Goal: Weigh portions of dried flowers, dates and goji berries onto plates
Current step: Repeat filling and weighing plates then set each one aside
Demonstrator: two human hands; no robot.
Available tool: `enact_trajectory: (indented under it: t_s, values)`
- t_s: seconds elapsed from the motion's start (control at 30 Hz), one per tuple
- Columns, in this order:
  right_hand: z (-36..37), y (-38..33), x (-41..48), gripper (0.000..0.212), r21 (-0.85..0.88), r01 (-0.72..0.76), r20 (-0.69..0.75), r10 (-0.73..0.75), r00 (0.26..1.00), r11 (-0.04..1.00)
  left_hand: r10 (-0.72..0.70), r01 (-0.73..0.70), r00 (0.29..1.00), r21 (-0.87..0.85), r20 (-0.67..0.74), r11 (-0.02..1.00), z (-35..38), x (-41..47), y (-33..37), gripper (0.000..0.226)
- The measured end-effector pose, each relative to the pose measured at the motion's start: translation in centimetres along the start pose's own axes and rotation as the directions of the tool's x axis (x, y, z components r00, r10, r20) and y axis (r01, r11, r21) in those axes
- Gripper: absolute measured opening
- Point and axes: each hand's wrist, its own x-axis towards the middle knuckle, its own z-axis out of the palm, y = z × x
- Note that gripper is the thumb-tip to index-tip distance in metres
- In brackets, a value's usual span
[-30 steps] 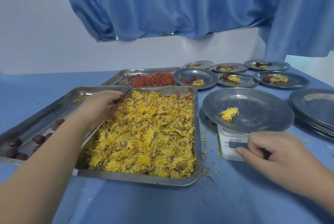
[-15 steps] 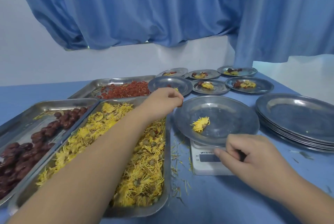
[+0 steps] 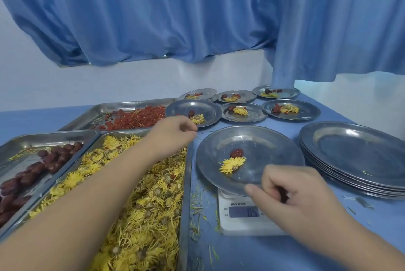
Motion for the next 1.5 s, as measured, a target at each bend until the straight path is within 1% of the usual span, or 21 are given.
enact_trajectory:
  t_s: [0.07, 0.13, 0.23, 0.3, 0.4, 0.5, 0.57, 0.7, 0.8, 0.9, 1.0, 1.07, 1.17, 1.27, 1.33, 1.4, 1.5]
  values:
    - [-0.5, -0.2, 2.2, 0.044, -0.020, 0.010, 0.067, -0.008, 0.998, 1.000, -0.045, 0.048, 0.998, 0.061, -0.044, 0.997, -1.7, 0.2, -1.9, 0.007]
    - [-0.7, -0.1, 4.8, 0.043, -0.070, 0.041, 0.175, -0.028, 0.984, 0.997, -0.086, 0.100, 0.989, 0.117, -0.117, 0.988, -3.4, 0.6, -4.0, 0.011]
    - [-0.3, 0.2, 8.8, 0.041, -0.100, 0.060, 0.263, -0.031, 0.964, 0.993, -0.152, 0.181, 0.965, 0.127, -0.213, 0.975, -6.0, 1.4, -7.2, 0.021]
    - [0.1, 0.5, 10.9, 0.040, -0.096, 0.073, 0.272, -0.044, 0.961, 0.993, -0.197, 0.232, 0.947, 0.116, -0.254, 0.966, -7.3, 2.1, -9.3, 0.031]
    - [0.7, 1.5, 12.5, 0.037, -0.128, 0.074, 0.266, -0.038, 0.963, 0.989, -0.264, 0.308, 0.927, 0.140, -0.268, 0.941, -8.6, 3.5, -12.2, 0.031]
    - [0.6, 2.9, 12.6, 0.037, -0.179, 0.040, 0.286, 0.013, 0.958, 0.983, -0.274, 0.321, 0.933, 0.194, -0.234, 0.927, -9.1, 5.2, -14.2, 0.027]
    - [0.3, 3.8, 12.4, 0.039, -0.215, 0.026, 0.312, 0.044, 0.949, 0.976, -0.278, 0.330, 0.931, 0.218, -0.238, 0.918, -9.2, 6.3, -15.0, 0.025]
    - [-0.9, 4.7, 12.4, 0.038, -0.219, 0.004, 0.301, 0.063, 0.951, 0.976, -0.301, 0.357, 0.914, 0.186, -0.273, 0.915, -9.0, 8.3, -15.6, 0.031]
    - [-1.1, 4.8, 12.7, 0.037, -0.227, 0.002, 0.281, 0.063, 0.958, 0.974, -0.300, 0.335, 0.936, 0.200, -0.186, 0.921, -7.9, 9.6, -15.5, 0.034]
    - [-0.8, 4.8, 12.7, 0.038, -0.234, 0.023, 0.299, 0.049, 0.953, 0.972, -0.266, 0.275, 0.961, 0.280, -0.070, 0.920, -5.8, 11.2, -15.0, 0.021]
    - [-0.8, 4.8, 12.7, 0.038, -0.245, 0.038, 0.312, 0.042, 0.949, 0.969, -0.287, 0.269, 0.958, 0.372, -0.007, 0.889, -3.5, 12.9, -14.5, 0.013]
    - [-0.9, 4.8, 12.8, 0.039, -0.249, 0.048, 0.315, 0.034, 0.949, 0.967, -0.313, 0.279, 0.950, 0.413, 0.015, 0.867, -2.4, 13.6, -14.4, 0.017]
    - [-1.2, 4.8, 12.8, 0.042, -0.254, 0.060, 0.308, 0.023, 0.951, 0.965, -0.332, 0.255, 0.940, 0.482, 0.079, 0.838, -1.8, 14.1, -13.7, 0.028]
    - [-1.3, 4.8, 12.9, 0.043, -0.268, 0.060, 0.307, 0.026, 0.951, 0.962, -0.360, 0.230, 0.915, 0.496, 0.182, 0.837, -1.9, 14.5, -13.0, 0.035]
    - [-1.3, 4.8, 12.9, 0.040, -0.264, 0.056, 0.313, 0.031, 0.949, 0.963, -0.393, 0.208, 0.885, 0.545, 0.249, 0.812, -2.0, 14.8, -12.7, 0.037]
    - [-1.3, 4.8, 12.9, 0.040, -0.262, 0.053, 0.317, 0.034, 0.948, 0.964, -0.423, 0.205, 0.865, 0.581, 0.269, 0.788, -2.1, 15.1, -12.4, 0.036]
    - [-1.5, 4.8, 12.9, 0.044, -0.266, 0.045, 0.302, 0.039, 0.952, 0.963, -0.439, 0.243, 0.870, 0.577, 0.226, 0.780, -2.4, 15.4, -12.4, 0.028]
